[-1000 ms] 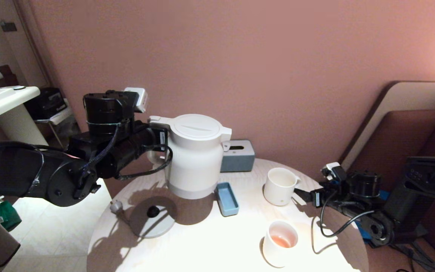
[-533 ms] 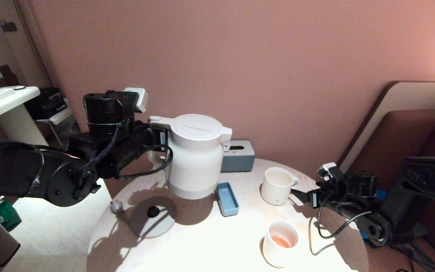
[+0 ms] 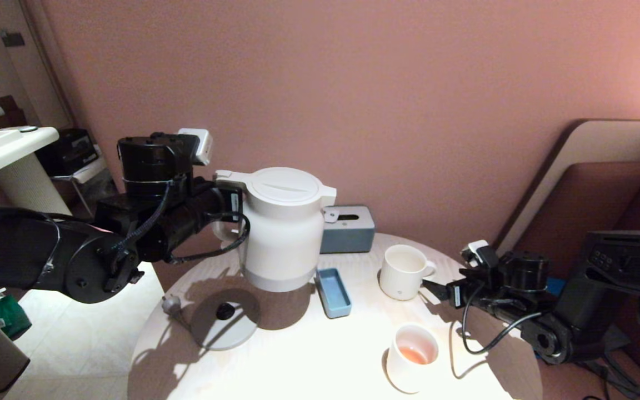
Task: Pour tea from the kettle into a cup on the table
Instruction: Pour water into the cup
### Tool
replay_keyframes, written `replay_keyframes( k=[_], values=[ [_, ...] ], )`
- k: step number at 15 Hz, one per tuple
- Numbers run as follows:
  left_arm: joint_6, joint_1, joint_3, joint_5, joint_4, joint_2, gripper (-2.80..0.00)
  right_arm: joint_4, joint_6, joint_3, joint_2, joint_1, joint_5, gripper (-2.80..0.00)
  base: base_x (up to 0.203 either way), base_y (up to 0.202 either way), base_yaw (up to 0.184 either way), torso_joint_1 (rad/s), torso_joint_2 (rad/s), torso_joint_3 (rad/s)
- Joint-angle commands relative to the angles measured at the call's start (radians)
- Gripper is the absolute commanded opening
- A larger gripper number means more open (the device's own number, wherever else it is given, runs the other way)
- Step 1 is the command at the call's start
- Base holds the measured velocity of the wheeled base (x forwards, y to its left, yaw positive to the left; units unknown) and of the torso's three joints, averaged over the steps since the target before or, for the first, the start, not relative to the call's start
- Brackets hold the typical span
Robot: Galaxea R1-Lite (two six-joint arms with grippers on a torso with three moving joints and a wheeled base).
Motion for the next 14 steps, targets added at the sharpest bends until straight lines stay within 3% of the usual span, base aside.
replay_keyframes(
  k=[1, 9, 14],
  values=[
    [-0.001, 0.0, 0.002, 0.002, -0.004, -0.006, -2.8, -0.007, -0.001, 0.0, -0.005, 0.011, -0.003, 0.0, 0.0, 0.0, 0.0, 0.0, 0.0, 0.0],
    [-0.002, 0.002, 0.008, -0.001, -0.004, -0.007, -2.8, 0.01, -0.001, 0.088, -0.099, -0.001, 0.005, 0.0, 0.0, 0.0, 0.0, 0.0, 0.0, 0.0],
    [-0.002, 0.002, 0.015, -0.001, -0.002, -0.028, -2.8, 0.143, 0.001, 0.118, -0.254, -0.021, 0.016, 0.0, 0.0, 0.0, 0.0, 0.0, 0.0, 0.0]
  ],
)
